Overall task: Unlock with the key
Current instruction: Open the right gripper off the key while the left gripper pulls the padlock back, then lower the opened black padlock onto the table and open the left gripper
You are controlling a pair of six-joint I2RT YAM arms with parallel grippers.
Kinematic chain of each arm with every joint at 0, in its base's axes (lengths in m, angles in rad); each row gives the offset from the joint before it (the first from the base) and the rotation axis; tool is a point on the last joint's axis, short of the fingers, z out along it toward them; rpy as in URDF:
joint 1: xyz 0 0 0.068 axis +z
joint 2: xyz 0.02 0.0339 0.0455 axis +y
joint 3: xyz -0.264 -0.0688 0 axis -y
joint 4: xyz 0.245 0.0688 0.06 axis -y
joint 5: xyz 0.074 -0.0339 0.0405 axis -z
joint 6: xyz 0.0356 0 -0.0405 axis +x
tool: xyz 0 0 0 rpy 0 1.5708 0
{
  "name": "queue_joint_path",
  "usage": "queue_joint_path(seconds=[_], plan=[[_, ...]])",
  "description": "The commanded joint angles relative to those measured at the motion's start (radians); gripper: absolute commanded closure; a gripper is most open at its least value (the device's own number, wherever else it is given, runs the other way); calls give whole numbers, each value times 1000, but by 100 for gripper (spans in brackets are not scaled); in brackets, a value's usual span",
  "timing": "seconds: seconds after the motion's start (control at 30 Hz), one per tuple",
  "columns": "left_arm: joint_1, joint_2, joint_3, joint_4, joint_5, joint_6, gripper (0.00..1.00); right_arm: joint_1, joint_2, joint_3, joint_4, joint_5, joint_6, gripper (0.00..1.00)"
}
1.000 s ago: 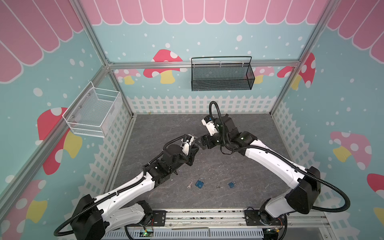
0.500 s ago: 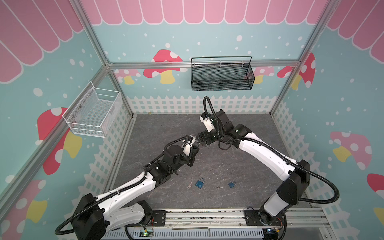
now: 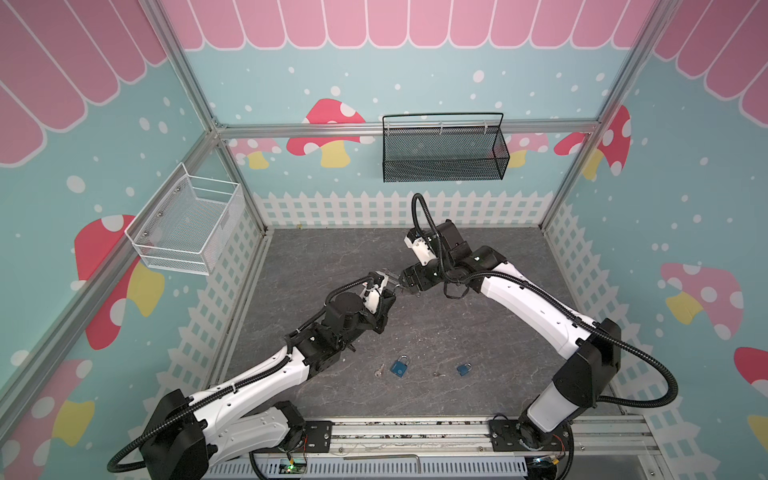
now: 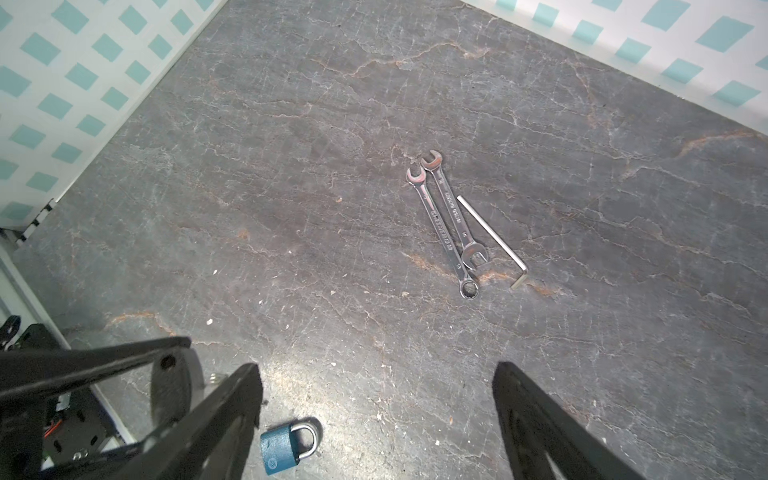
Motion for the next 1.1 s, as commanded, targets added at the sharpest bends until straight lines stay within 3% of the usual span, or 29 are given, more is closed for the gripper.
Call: queue_joint_path(seconds=[0.0,0.1,0.27,0.67,1.07], plan=[[2,17,14,14,-44,-6,100,-15,-52,-49,9,-50,-16,10],[3,37,24,9,-46,-30,100,-38,-74,-93,33,-93,-9,10],[5,79,37,-16,-79,-99,100,-81,-122,-162,66,-39,26,10],[64,396,284,-495,-99,-458,100,-143,-239,-444,189,-40,126,10],[120,644,390,-587,-41,-611,100,-145,-237,-551,258,-94,157,11]])
